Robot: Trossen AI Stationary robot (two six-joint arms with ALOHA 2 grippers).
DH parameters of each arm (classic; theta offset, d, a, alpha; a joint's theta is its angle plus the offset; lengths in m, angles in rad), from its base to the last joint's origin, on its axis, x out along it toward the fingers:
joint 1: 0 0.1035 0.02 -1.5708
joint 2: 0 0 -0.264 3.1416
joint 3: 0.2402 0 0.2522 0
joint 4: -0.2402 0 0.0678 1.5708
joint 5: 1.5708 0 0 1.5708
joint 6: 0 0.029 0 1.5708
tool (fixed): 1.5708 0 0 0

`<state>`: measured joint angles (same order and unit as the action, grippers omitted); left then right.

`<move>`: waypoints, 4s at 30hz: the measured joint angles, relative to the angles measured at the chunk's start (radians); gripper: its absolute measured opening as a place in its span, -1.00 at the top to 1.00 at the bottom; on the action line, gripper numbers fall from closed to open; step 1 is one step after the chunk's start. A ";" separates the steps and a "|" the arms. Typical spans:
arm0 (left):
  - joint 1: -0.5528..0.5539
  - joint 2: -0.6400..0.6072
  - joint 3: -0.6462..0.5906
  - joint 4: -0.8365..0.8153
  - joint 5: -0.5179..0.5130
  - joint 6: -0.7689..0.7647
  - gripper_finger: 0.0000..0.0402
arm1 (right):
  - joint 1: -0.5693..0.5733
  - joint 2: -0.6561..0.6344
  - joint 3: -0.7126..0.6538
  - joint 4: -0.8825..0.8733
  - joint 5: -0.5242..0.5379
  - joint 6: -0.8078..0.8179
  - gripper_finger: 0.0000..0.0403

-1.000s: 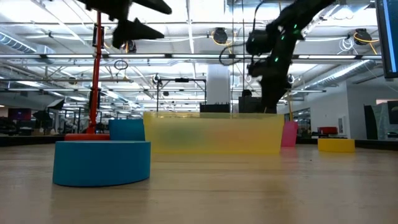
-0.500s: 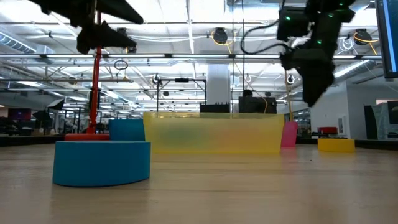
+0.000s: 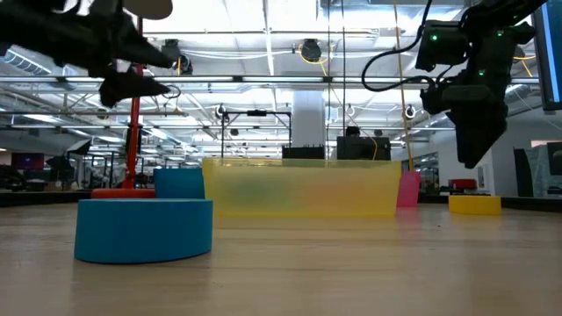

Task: Pick and place Stapler, Stapler remover, tape
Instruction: Put the yellow tape into the pink bin, then put the orange tape into the pink bin

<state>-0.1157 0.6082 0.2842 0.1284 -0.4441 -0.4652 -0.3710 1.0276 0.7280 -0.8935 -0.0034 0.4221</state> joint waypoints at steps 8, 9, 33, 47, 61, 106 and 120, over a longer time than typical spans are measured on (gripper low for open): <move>0.004 -0.282 -0.111 -0.127 0.000 0.011 -0.43 | 0.000 0.053 0.000 0.003 -0.001 -0.041 -0.03; 0.004 -0.303 -0.111 -0.161 0.003 -0.004 -0.44 | 0.000 0.065 0.000 0.000 -0.001 -0.039 -0.03; 0.004 -0.402 -0.111 -0.389 0.026 -0.071 -0.44 | 0.000 0.392 -0.001 0.024 0.055 0.012 0.01; 0.004 -0.399 -0.111 -0.389 0.025 -0.071 -0.42 | 0.001 0.246 0.068 -0.045 -0.050 -0.057 0.86; 0.004 -0.399 -0.111 -0.387 0.025 -0.040 -0.43 | -0.221 0.335 0.471 0.203 0.111 -0.370 0.84; 0.004 -0.399 -0.110 -0.388 0.025 -0.018 -0.39 | -0.485 0.807 0.619 0.239 0.239 -0.730 0.41; 0.004 -0.399 -0.110 -0.387 0.027 -0.035 -0.39 | -0.308 0.475 0.615 -0.084 -0.020 -0.714 0.37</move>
<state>-0.1116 0.2089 0.1738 -0.2588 -0.4171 -0.4999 -0.6794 1.5026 1.3433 -0.9777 -0.0230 -0.2917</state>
